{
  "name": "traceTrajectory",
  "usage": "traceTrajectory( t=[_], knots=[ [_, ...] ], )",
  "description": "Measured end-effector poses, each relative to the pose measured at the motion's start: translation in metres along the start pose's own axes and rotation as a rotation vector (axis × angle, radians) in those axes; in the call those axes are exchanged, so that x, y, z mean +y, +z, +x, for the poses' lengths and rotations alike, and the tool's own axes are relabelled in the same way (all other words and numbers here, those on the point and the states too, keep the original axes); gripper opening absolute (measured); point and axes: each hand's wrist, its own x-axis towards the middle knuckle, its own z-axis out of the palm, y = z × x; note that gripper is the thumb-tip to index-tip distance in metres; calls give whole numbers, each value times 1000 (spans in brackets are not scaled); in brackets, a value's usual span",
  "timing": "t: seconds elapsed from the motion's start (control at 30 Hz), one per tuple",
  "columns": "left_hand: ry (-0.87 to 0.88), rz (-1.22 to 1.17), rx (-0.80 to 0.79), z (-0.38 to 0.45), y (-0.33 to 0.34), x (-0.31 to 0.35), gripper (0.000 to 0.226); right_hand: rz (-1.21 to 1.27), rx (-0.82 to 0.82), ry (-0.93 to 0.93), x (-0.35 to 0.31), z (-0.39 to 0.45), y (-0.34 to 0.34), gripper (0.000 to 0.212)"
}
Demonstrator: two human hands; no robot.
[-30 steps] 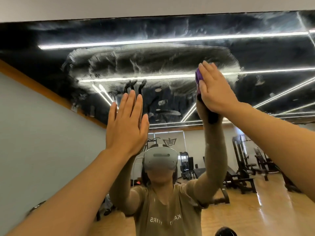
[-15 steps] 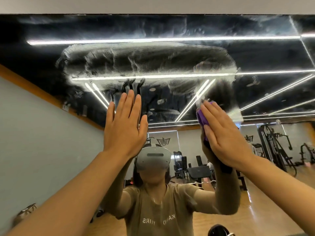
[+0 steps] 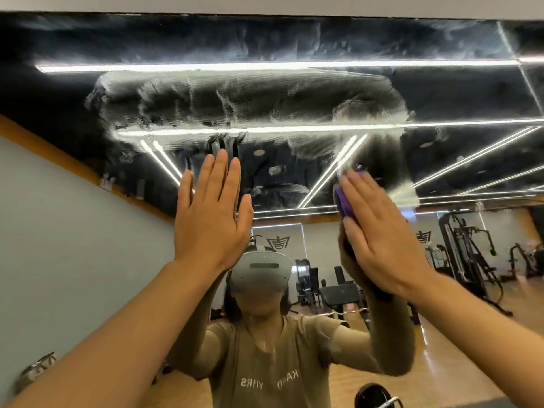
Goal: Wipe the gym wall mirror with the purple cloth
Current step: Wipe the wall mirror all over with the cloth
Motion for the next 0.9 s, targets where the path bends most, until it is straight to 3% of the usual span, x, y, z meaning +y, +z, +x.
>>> traceTrajectory(
  t=[0.1,0.2,0.43,0.7,0.9],
  knots=[
    [-2,-6,3,0,0,0,71,-10,-30,-52,1,-17,2,58],
    [-3,-11,5,0,0,0,71,-33,-41,-58,7,16,-5,60],
    [-2,-11,22,0,2,0,70,-50,63,120,15,124,-20,61],
    [3,-18,26,0,1,-2,69,3,1,-22,-25,-17,15,59],
    [8,-32,33,-1,2,-1,68,-43,18,15,-17,37,8,61]
  ],
)
